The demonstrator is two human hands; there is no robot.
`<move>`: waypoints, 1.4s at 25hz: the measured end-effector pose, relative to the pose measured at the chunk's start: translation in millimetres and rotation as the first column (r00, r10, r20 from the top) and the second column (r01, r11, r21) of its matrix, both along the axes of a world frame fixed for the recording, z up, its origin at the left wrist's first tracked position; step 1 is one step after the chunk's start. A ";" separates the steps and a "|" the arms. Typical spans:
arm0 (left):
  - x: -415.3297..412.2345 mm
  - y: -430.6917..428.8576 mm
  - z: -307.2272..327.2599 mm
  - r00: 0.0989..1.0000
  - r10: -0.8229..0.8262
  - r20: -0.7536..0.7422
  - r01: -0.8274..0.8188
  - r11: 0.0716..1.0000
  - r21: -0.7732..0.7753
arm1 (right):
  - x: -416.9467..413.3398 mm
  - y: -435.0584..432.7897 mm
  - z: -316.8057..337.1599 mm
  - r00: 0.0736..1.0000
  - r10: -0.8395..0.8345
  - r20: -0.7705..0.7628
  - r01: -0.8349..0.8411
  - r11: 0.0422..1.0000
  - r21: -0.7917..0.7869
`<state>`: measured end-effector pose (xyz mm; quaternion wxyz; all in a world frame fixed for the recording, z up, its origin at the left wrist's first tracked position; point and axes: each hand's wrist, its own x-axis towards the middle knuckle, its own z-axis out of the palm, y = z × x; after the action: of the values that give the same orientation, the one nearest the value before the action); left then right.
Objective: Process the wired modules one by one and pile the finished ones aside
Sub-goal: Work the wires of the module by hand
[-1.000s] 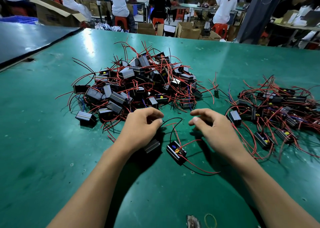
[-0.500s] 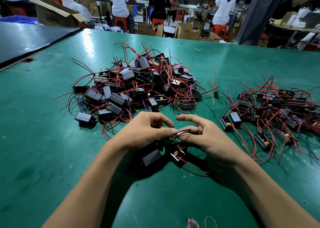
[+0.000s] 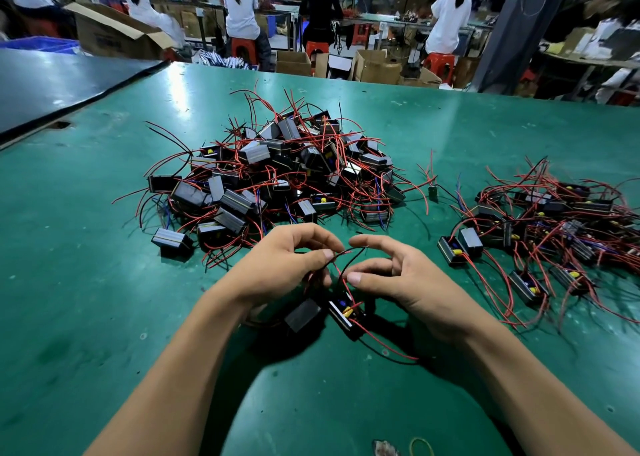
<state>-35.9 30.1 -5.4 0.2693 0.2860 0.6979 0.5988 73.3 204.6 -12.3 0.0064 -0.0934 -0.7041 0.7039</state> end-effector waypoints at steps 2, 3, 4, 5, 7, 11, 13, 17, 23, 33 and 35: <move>1.6 1.3 1.0 1.000 0.008 0.022 -0.009 1.000 0.019 | 0.1 -1.1 -0.7 1.000 0.010 -0.005 -0.010 0.999 0.043; 1.7 1.8 1.5 0.999 0.010 0.037 -0.011 1.000 0.024 | 0.0 -1.4 -1.8 1.000 0.005 -0.008 -0.004 0.998 0.070; 1.6 2.4 1.9 0.999 0.007 0.048 -0.008 1.000 0.027 | -0.6 -1.7 -2.6 1.000 -0.003 -0.008 0.004 0.996 0.088; 1.3 2.6 2.1 0.999 0.000 0.050 -0.002 0.999 0.033 | -1.1 -1.7 -3.3 1.000 -0.012 -0.006 0.013 0.996 0.094; 1.4 3.6 1.2 0.999 -0.004 0.047 0.001 0.998 0.069 | -1.9 -0.6 -4.2 1.000 -0.021 -0.001 0.021 0.996 0.083; 1.7 5.7 -1.3 0.994 0.065 0.087 -0.077 0.987 0.139 | -0.6 -0.7 -3.7 1.000 0.014 -0.020 -0.013 0.999 0.042; 3.1 6.4 -0.7 0.991 0.087 0.105 -0.101 0.985 0.142 | 0.6 -1.0 -3.8 0.999 0.028 -0.036 -0.027 0.999 0.033; 4.2 6.2 0.5 0.982 0.121 0.147 -0.143 0.978 0.152 | 2.5 -1.6 -1.6 0.998 0.032 -0.056 -0.031 0.999 0.022; 4.5 7.5 0.3 0.980 0.157 0.124 -0.171 0.979 0.113 | 5.3 -2.8 0.6 0.997 0.068 -0.043 -0.067 0.997 0.037; 5.1 9.0 3.0 0.970 0.149 0.193 -0.181 0.970 0.161 | 5.4 -2.0 3.4 0.998 0.067 0.013 -0.067 0.994 0.084; 6.0 9.6 2.7 0.968 0.162 0.192 -0.195 0.967 0.165 | 5.1 -1.4 3.1 0.998 0.065 0.019 -0.067 0.994 0.085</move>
<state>-29.9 39.7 -2.7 0.2474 0.1910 0.6363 0.7052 78.4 203.2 -9.2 -0.0185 -0.0754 -0.7362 0.6723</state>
